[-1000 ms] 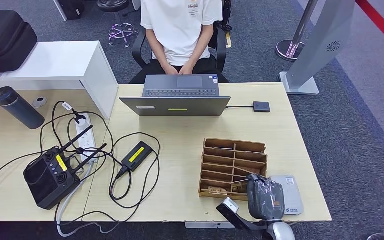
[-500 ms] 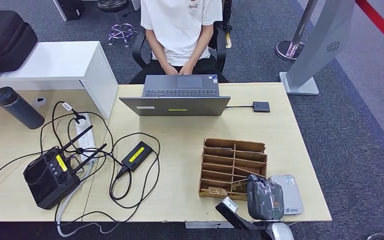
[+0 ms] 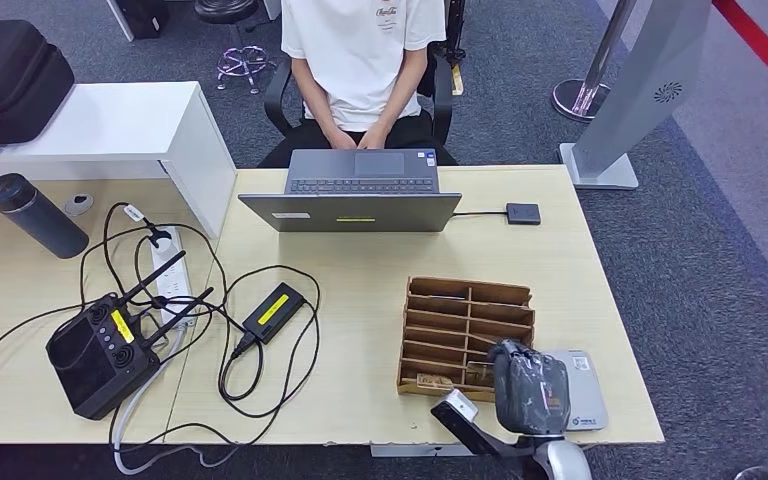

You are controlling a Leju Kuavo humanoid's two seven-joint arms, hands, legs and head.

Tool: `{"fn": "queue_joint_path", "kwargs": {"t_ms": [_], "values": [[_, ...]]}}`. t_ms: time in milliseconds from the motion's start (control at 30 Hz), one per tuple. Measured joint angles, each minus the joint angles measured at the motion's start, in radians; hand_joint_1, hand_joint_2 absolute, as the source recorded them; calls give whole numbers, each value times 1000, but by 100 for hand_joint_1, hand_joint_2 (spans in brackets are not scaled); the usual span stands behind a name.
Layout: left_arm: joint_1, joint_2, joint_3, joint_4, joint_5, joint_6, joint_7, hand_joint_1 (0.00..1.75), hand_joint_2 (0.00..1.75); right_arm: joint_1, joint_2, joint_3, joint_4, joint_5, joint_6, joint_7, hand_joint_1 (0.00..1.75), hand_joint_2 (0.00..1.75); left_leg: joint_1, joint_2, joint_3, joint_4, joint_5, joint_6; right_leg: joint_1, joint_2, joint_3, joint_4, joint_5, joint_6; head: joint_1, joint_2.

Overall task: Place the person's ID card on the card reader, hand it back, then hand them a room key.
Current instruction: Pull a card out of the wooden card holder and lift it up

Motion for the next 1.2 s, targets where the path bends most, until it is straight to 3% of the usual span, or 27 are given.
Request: {"fn": "queue_joint_path", "kwargs": {"t_ms": [433, 567, 1000, 1200], "values": [[0, 0, -4, 0, 4, 0, 0, 0, 175, 1, 0, -8, -22, -6, 0, -16, 175, 175, 0, 0, 0, 0, 0, 0, 0, 0, 0, 0, 0, 0, 0, 0], [0, 0, -5, 0, 7, 0, 0, 0, 175, 8, 0, -9, -38, -14, 0, -35, 0, 175, 0, 0, 0, 0, 0, 0, 0, 0, 0, 0, 0, 0, 0, 0], [0, -2, -7, 0, 17, 0, 0, 0, 175, 52, -1, -8, -158, -8, 0, -47, 0, 175, 0, 0, 0, 0, 0, 0, 0, 0, 0, 0, 0, 0, 0, 0], [0, -2, -7, 0, 23, 0, 0, 0, 175, 69, -27, 4, -263, 16, 0, 4, 0, 175, 0, 0, 0, 0, 0, 0, 0, 0, 0, 0, 0, 0, 0, 0]]}}
